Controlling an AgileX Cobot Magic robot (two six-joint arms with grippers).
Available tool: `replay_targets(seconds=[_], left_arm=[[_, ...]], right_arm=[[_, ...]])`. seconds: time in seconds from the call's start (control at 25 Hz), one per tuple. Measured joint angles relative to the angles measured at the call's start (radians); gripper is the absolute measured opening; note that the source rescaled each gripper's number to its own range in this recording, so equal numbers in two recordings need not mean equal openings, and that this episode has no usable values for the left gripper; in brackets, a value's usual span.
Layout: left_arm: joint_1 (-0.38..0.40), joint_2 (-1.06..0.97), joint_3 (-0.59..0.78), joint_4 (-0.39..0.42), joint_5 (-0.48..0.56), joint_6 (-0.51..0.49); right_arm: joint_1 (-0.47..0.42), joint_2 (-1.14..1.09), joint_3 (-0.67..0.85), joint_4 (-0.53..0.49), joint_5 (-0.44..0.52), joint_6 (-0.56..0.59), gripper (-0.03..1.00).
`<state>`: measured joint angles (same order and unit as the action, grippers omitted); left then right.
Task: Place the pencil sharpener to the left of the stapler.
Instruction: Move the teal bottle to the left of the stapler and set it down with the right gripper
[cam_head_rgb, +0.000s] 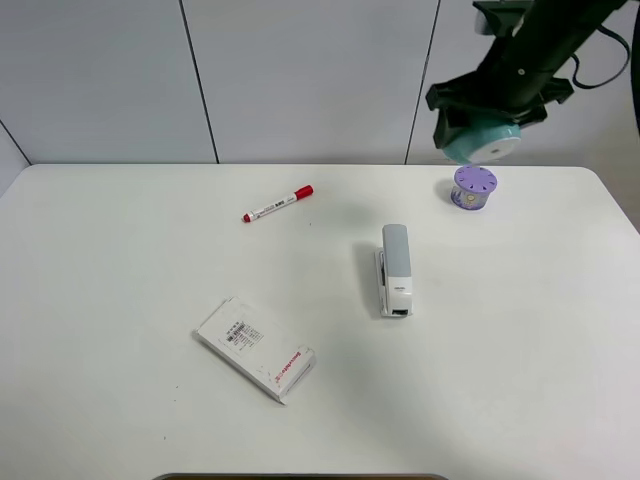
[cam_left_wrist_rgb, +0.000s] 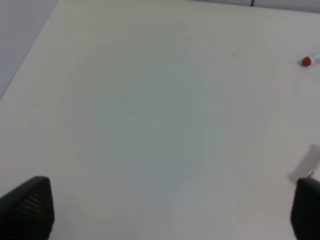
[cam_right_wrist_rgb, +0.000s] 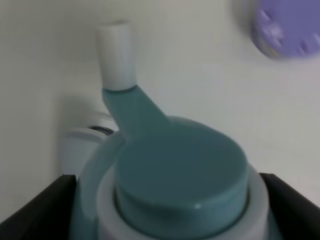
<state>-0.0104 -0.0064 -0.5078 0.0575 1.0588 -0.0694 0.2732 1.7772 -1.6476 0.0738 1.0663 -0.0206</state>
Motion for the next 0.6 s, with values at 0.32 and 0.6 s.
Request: replay_targets(seconds=[0.32, 0.6], left_arm=[[0.000, 0.000, 0.000, 0.000, 0.000, 0.000], [0.000, 0.000, 0.000, 0.000, 0.000, 0.000]], right_arm=[[0.196, 0.085, -0.103, 0.001, 0.018, 0.000, 0.01], [0.324, 0.218, -0.114, 0.001, 0.017, -0.001, 0.01]])
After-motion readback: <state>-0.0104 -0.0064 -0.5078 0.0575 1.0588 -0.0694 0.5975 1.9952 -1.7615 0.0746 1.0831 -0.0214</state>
